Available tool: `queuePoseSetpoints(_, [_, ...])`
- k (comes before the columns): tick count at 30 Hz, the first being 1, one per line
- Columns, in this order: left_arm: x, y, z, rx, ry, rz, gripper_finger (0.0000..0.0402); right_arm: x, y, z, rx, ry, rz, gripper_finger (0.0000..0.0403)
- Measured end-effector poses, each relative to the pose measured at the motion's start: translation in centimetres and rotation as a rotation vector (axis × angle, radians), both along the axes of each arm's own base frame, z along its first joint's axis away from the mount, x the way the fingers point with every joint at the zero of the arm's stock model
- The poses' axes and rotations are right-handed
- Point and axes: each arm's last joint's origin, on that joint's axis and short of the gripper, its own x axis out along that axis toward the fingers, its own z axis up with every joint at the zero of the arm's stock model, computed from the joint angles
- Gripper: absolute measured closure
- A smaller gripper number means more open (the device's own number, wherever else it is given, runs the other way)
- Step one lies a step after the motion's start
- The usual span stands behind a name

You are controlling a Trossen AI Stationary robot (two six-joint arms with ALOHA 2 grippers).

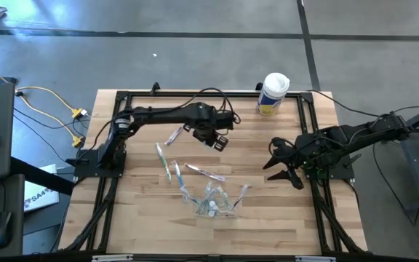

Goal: Pick & Place toothbrushing station
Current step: Put the mouthwash into the transparent organizer

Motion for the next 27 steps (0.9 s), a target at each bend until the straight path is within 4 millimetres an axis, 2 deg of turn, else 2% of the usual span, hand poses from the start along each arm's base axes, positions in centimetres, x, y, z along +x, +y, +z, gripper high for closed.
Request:
queuePoseSetpoints(3, [-1.2, -1.4, 3.1, 0.060, -0.060, 0.001, 0.0309, 0.1, 0.0, 0.1, 0.024, -0.008, -0.016, 0.0210])
queuePoseSetpoints(6, [-2.6, -3.7, 6.5, 0.123, -0.124, -0.022, 0.0309, 0.2, 0.0, 0.3, 0.041, -0.016, -0.030, 0.0210])
queuePoseSetpoints(11, [-4.6, -8.7, 9.7, 0.174, -0.147, -0.097, 0.0309, 0.3, 0.1, 0.5, 0.092, -0.031, -0.056, 0.0210])
queuePoseSetpoints(14, [-6.4, -11.8, 10.9, 0.218, -0.102, -0.127, 0.0309, 0.4, 0.1, 0.7, 0.108, -0.041, -0.063, 0.0210])
queuePoseSetpoints(20, [-8.6, -18.1, 12.4, 0.270, -0.195, -0.303, 0.0309, 0.5, 0.1, 0.9, 0.139, -0.058, -0.075, 0.0210])
queuePoseSetpoints(27, [-11.4, -24.1, 12.4, 0.284, -0.214, -0.515, 0.0309, 0.6, 0.2, 1.1, 0.188, -0.064, -0.097, 0.0210])
